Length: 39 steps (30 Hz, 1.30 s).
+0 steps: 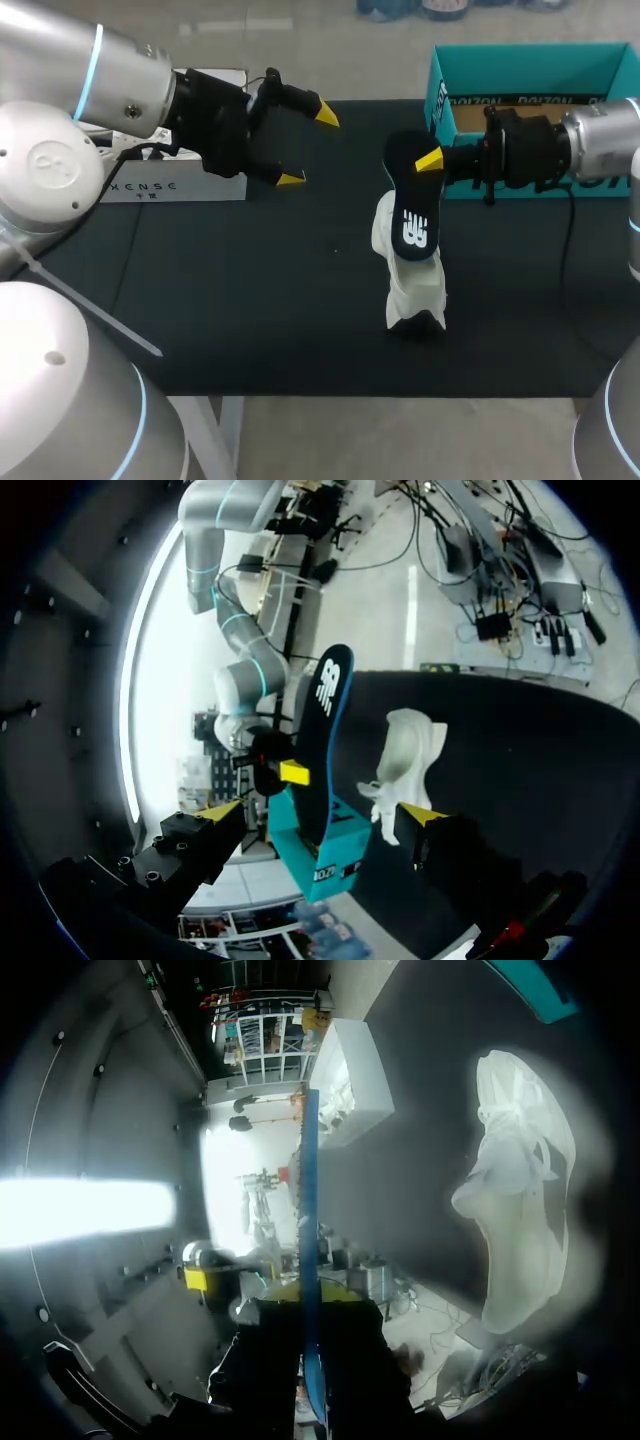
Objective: Take the shoe out of the shoebox, open the shoe tongue, remove and reinsert the insole, then place the shoe into the shoebox
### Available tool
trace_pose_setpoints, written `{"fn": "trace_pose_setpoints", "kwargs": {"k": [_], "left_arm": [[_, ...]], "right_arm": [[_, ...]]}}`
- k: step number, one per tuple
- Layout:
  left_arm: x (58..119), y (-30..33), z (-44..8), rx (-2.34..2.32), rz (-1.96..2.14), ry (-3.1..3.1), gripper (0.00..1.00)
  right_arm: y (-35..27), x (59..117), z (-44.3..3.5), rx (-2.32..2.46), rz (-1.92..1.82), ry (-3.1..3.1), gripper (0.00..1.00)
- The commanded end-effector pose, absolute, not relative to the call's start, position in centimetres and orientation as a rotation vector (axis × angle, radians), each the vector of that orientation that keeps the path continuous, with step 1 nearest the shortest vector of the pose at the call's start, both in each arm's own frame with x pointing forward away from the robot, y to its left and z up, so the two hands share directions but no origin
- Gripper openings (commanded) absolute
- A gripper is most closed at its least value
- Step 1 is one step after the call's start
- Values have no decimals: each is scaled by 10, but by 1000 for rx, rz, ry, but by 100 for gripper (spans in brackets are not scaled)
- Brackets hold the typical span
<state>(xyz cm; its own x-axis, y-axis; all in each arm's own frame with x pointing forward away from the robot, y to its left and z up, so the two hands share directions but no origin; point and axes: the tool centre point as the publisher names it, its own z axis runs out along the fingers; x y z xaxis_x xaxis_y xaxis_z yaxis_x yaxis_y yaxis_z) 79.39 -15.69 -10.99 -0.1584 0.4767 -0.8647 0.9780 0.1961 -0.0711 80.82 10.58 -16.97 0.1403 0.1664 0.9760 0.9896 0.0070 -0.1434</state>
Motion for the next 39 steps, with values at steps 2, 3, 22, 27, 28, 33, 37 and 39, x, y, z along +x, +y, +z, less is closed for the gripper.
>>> {"fn": "trace_pose_setpoints", "kwargs": {"k": [2,3,22,27,28,33,37,39], "left_arm": [[789,-161,-113,1365,-869,1740,100],[786,-162,-112,1354,-864,1733,100],[766,-188,-142,1275,-927,1502,100],[770,-205,-153,1271,-971,1414,100],[771,-210,-155,1267,-980,1406,100],[778,-233,-164,1250,-1013,1352,100],[784,-244,-169,1224,-1034,1320,100],[786,-249,-170,1214,-1043,1309,100]], "right_arm": [[107,807,-169,-1385,-1006,-1230,0],[107,807,-169,-1385,-1006,-1230,0],[107,807,-169,-1385,-1006,-1230,0],[107,807,-169,-1385,-1006,-1230,0],[107,807,-169,-1385,-1006,-1230,0],[107,807,-169,-1385,-1006,-1230,0],[107,807,-169,-1385,-1006,-1230,0],[107,807,-169,-1385,-1006,-1230,0]]}}
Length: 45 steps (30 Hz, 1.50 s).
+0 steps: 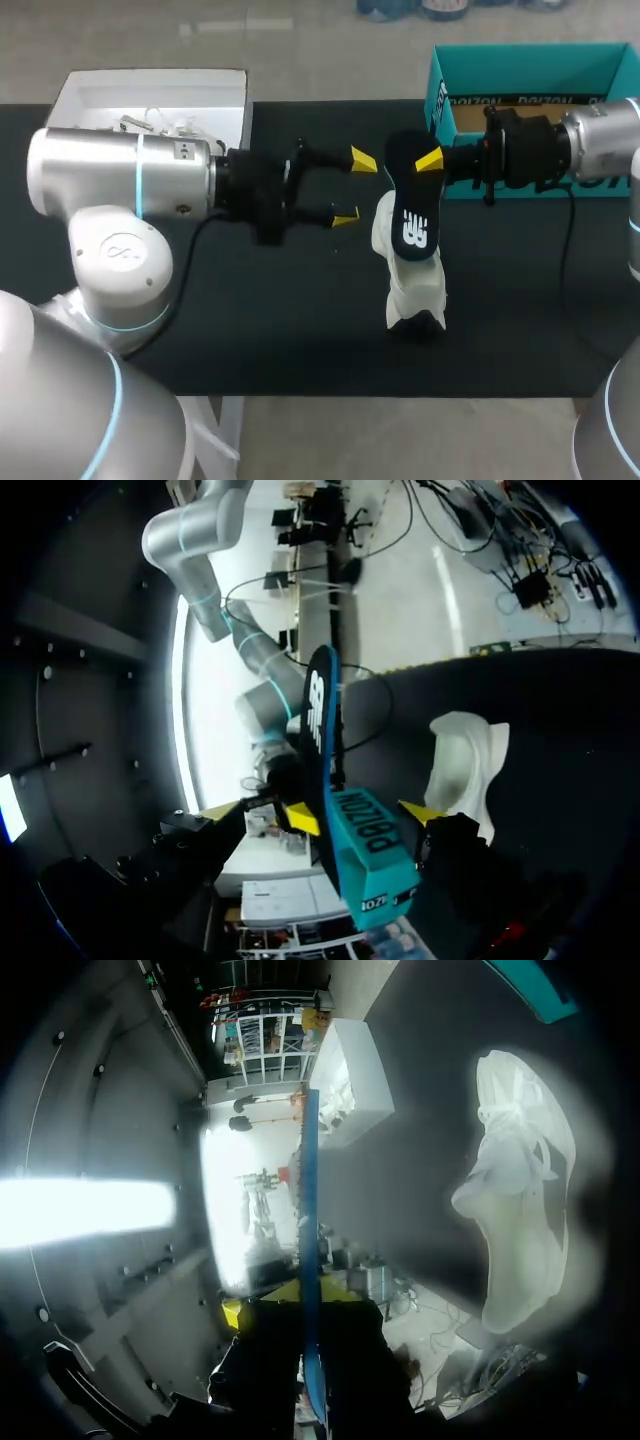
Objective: Take the shoe out of the shoebox, open the shoe tongue, remove and reinsert the insole, then place the shoe into the shoebox
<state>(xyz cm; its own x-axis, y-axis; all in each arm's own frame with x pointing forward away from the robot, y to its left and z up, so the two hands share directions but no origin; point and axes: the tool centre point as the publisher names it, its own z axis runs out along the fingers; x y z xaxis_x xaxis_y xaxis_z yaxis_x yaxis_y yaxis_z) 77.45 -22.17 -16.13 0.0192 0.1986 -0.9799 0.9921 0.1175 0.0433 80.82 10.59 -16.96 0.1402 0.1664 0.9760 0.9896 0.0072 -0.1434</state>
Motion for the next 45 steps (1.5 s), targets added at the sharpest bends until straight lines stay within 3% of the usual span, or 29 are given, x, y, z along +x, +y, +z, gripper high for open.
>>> {"fn": "trace_pose_setpoints", "kwargs": {"k": [1,14,16,18,23,29,35,37,42,44,45], "left_arm": [[787,-251,-170,1214,-1044,1307,100],[785,-266,-168,1193,-1058,1301,97],[784,-266,-167,1190,-1053,1300,82],[783,-266,-168,1177,-1053,1302,52],[784,-267,-169,1156,-1052,1304,34],[784,-268,-169,1133,-1053,1310,25],[785,-267,-171,1108,-1057,1321,26],[786,-268,-170,1102,-1058,1321,21],[788,-272,-171,1094,-1062,1321,31],[789,-273,-171,1094,-1062,1322,24],[789,-274,-171,1094,-1063,1323,15]], "right_arm": [[107,807,-169,-1385,-1006,-1230,0],[107,807,-169,-1385,-1006,-1230,0],[107,807,-169,-1385,-1006,-1230,0],[107,807,-169,-1385,-1006,-1230,0],[107,807,-169,-1385,-1006,-1230,0],[107,807,-169,-1385,-1006,-1230,0],[107,807,-169,-1385,-1006,-1230,0],[107,807,-169,-1385,-1006,-1230,0],[107,807,-169,-1385,-1006,-1230,0],[107,807,-169,-1385,-1006,-1230,0],[107,807,-169,-1385,-1006,-1230,0]]}}
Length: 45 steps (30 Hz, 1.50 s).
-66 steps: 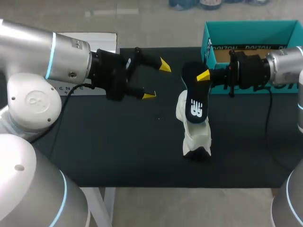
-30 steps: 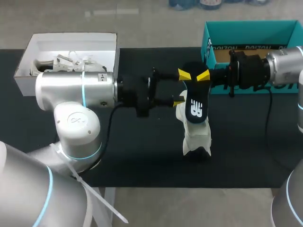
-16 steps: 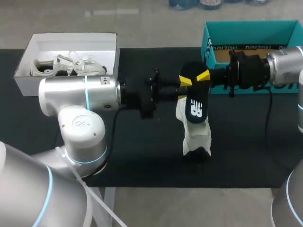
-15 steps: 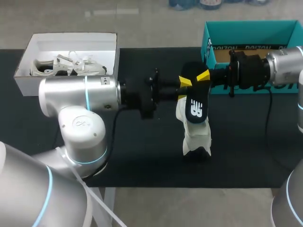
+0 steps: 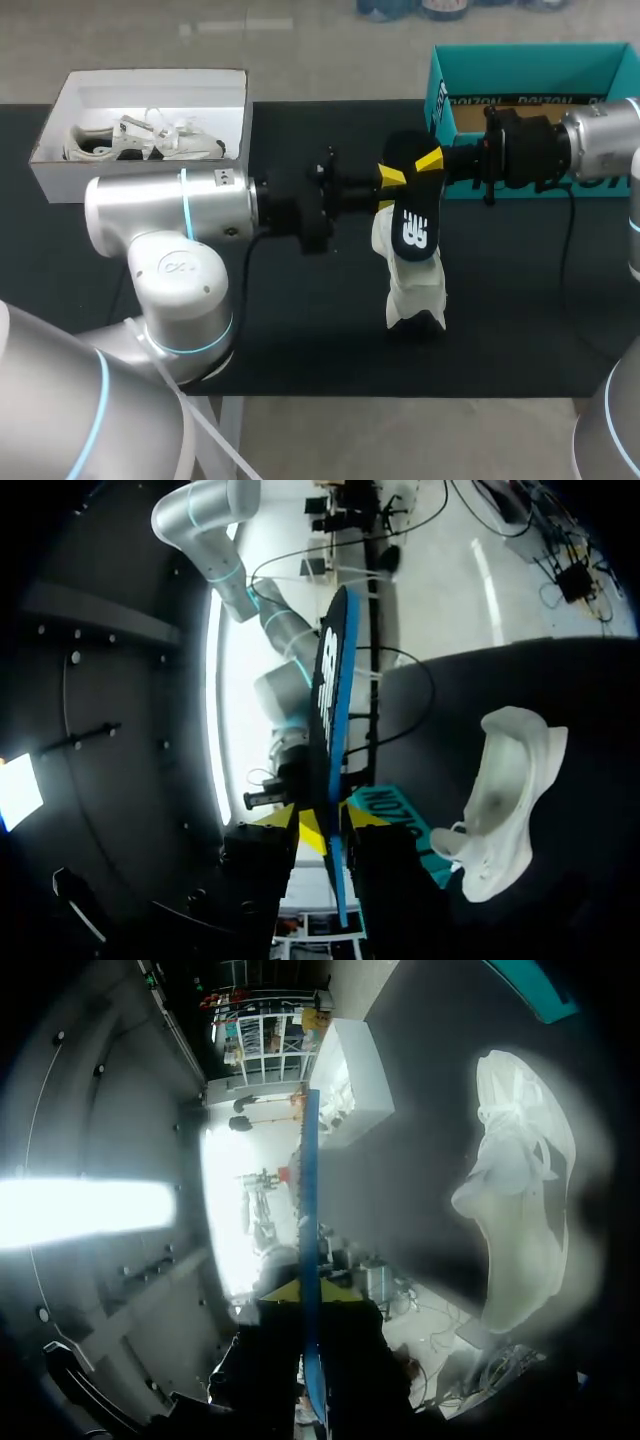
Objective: Take the shoe out of the shoebox, open the shoe tongue, remove and reinsert the insole, then place the shoe into the shoebox
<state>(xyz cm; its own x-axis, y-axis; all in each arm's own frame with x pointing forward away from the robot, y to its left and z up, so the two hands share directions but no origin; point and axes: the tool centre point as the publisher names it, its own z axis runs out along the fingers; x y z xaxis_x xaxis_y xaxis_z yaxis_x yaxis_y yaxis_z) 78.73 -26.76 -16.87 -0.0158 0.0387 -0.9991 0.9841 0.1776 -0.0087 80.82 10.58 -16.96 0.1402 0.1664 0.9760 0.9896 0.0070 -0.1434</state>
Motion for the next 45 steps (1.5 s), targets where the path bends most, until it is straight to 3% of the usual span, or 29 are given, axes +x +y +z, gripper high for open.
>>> {"fn": "trace_pose_setpoints", "kwargs": {"k": [1,2,19,20,21,22,39,45], "left_arm": [[789,-274,-171,1095,-1062,1323,4],[789,-274,-172,1095,-1062,1324,0],[790,-282,-172,1082,-1066,1332,0],[790,-282,-172,1081,-1065,1335,0],[790,-282,-171,1080,-1061,1341,0],[790,-281,-170,1079,-1061,1343,0],[781,-266,-144,1057,-1079,1392,0],[780,-264,-141,1038,-1113,1400,0]], "right_arm": [[107,807,-169,-1385,-1006,-1230,0],[107,807,-169,-1385,-1006,-1230,0],[107,807,-169,-1385,-1006,-1230,0],[107,807,-169,-1385,-1006,-1230,14],[107,807,-169,-1385,-1006,-1230,62],[107,807,-169,-1385,-1006,-1230,100],[9,813,-155,-1586,-1164,-1308,100],[-18,813,-152,-1459,-1172,-1539,100]]}}
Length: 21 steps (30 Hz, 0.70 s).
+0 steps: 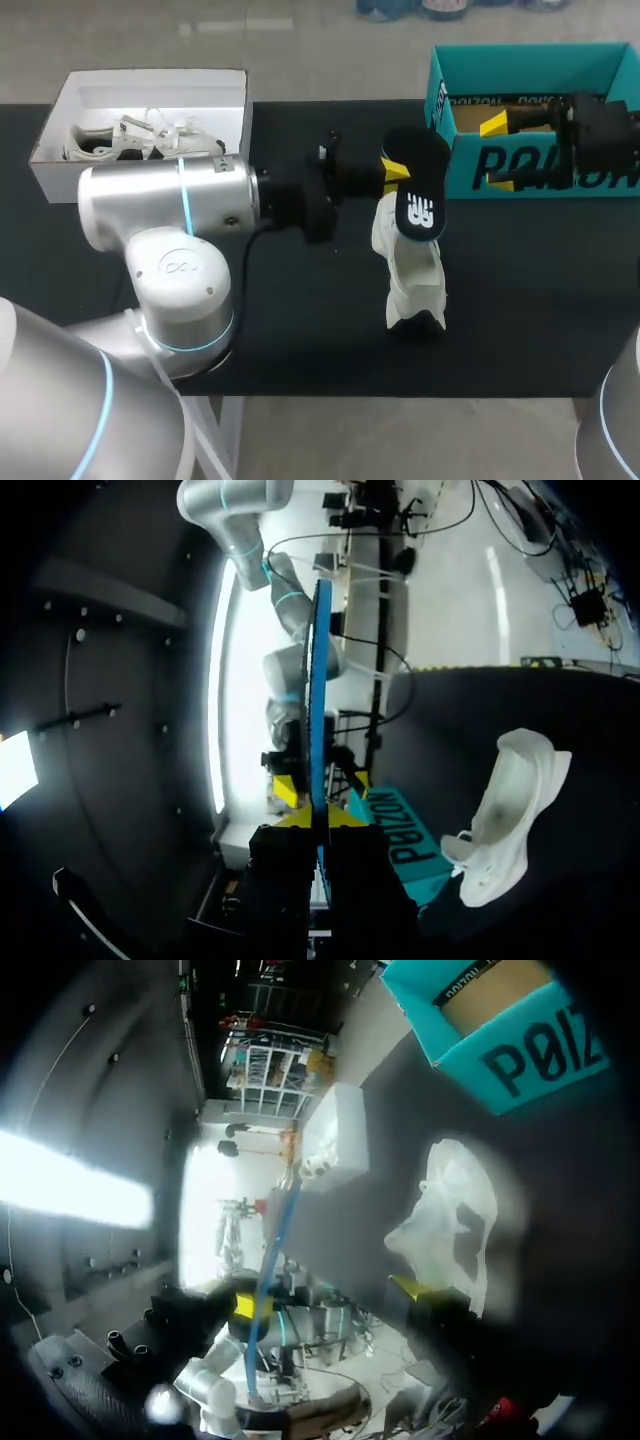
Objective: Take the shoe out of the shoebox, open the shoe tongue, remove and reinsert the insole, then place the shoe into the shoebox
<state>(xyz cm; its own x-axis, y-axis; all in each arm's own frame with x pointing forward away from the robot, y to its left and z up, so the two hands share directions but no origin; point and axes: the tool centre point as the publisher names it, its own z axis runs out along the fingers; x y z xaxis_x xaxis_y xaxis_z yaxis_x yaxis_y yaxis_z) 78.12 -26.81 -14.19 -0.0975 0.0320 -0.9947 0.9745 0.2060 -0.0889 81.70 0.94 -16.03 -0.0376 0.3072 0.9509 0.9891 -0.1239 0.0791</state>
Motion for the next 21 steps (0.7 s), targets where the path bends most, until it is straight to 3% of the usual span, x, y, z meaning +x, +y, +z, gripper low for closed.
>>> {"fn": "trace_pose_setpoints", "kwargs": {"k": [1,21], "left_arm": [[780,-264,-141,1032,-1120,1399,0],[761,-285,-109,1056,-1172,1444,0]], "right_arm": [[-21,812,-152,-1437,-1162,-1591,100],[-33,814,-148,-1446,-1103,-1729,100]]}}
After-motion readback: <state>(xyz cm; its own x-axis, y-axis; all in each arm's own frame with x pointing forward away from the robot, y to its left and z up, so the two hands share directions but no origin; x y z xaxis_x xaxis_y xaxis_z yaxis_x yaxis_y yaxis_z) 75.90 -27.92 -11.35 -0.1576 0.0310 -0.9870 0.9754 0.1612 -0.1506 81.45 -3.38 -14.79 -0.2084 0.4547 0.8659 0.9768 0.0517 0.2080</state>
